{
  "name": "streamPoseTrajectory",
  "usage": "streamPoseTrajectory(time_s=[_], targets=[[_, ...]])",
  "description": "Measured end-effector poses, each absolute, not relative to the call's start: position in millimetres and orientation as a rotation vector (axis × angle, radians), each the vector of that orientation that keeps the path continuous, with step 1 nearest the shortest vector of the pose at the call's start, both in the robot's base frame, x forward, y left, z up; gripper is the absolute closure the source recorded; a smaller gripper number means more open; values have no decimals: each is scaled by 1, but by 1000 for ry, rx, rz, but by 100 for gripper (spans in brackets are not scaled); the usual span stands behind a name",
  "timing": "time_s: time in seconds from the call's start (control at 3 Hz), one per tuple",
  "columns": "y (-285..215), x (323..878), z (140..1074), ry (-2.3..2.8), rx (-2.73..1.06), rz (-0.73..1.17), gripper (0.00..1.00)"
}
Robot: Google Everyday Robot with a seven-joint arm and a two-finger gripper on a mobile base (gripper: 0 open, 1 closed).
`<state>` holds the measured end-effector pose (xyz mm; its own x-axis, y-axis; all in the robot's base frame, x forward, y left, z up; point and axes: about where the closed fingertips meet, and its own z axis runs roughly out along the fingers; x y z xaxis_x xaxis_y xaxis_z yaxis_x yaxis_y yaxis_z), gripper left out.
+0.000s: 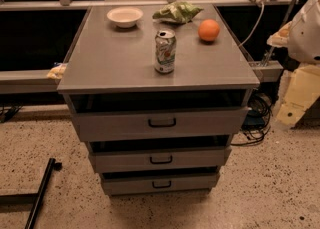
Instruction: Open middle drawer
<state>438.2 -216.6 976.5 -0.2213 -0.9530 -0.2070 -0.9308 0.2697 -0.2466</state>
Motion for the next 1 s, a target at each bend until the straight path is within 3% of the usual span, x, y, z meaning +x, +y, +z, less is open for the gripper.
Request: streamPoseTrajectory(time_s=[0.67,1.0], targets=[[-212,436,952,2217,-1697,-55,0],[-195,428,897,2168,-1666,60,0]])
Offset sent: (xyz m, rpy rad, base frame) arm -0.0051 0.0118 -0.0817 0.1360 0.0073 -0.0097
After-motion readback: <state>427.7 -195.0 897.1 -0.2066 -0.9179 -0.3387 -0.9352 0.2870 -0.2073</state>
